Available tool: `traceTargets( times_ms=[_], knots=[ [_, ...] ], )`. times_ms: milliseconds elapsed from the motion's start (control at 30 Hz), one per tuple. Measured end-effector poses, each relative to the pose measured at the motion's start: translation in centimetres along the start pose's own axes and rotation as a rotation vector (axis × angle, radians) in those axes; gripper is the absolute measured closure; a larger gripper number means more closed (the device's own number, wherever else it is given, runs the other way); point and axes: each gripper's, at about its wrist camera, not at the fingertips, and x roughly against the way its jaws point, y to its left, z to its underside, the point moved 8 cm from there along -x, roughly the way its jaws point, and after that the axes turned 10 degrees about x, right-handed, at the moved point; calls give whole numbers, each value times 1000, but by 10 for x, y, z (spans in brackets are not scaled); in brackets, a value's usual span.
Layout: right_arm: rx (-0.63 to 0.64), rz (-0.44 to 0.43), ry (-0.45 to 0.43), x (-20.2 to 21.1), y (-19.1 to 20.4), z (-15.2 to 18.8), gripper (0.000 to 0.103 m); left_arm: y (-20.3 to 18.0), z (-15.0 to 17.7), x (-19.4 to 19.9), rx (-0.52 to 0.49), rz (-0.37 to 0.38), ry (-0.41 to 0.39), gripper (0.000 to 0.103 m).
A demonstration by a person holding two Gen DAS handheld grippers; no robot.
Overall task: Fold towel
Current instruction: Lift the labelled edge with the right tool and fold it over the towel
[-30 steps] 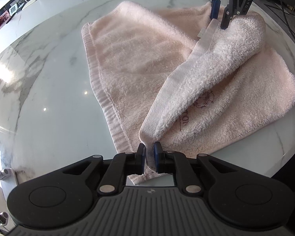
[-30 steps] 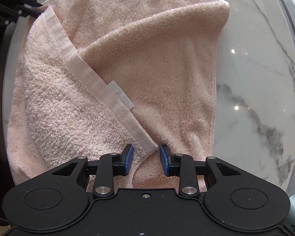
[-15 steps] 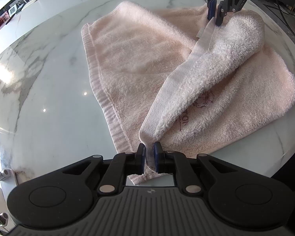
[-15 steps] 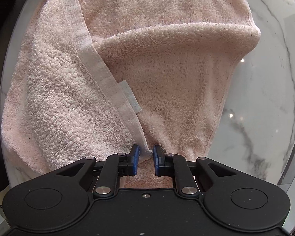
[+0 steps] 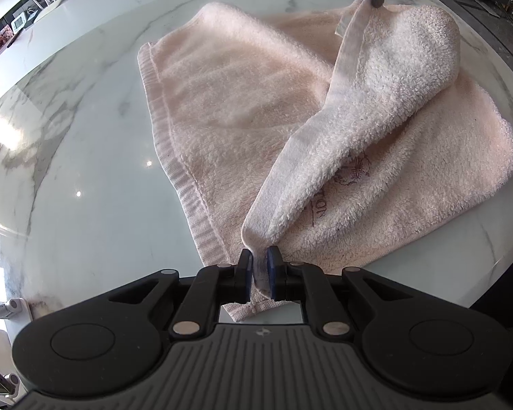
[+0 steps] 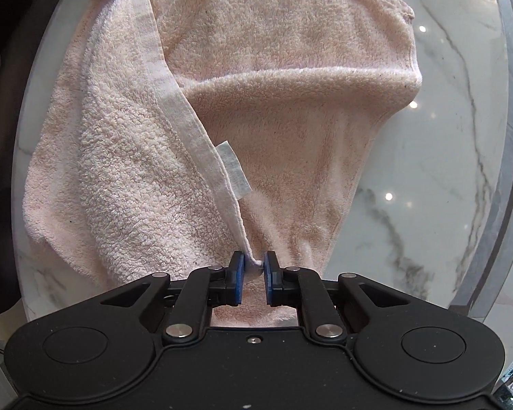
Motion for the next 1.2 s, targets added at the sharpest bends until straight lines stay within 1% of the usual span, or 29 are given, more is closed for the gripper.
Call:
traceTargets(
  times_ms=[133, 267, 300, 600, 667, 767, 900, 1067, 1200],
  knots=[
    [39, 30, 17, 21, -6, -1, 93, -1, -2, -1, -16, -2, 11, 94],
    [73, 64, 37, 40, -8, -17, 94, -1, -2, -2, -19, -1, 13, 94],
    [80, 70, 40, 38, -9, -18, 94, 0, -2, -3, -16, 1, 14, 94],
    [149, 207, 25, 70, -51, -66, 94, 3, -2, -5, 13, 24, 1, 94],
    [167, 241, 13, 76, -62, -82, 94, 4, -2, -6, 16, 29, -2, 94],
    [203, 270, 2, 84, -72, -103, 94, 5, -2, -7, 21, 37, -6, 94],
    [238, 289, -23, 84, -83, -129, 94, 5, -3, -10, 22, 42, -13, 94],
    [281, 315, -28, 79, -101, -159, 94, 4, -2, -12, 25, 47, -24, 94],
    [293, 318, -36, 70, -115, -181, 94, 4, -2, -14, 27, 58, -29, 94]
  ],
)
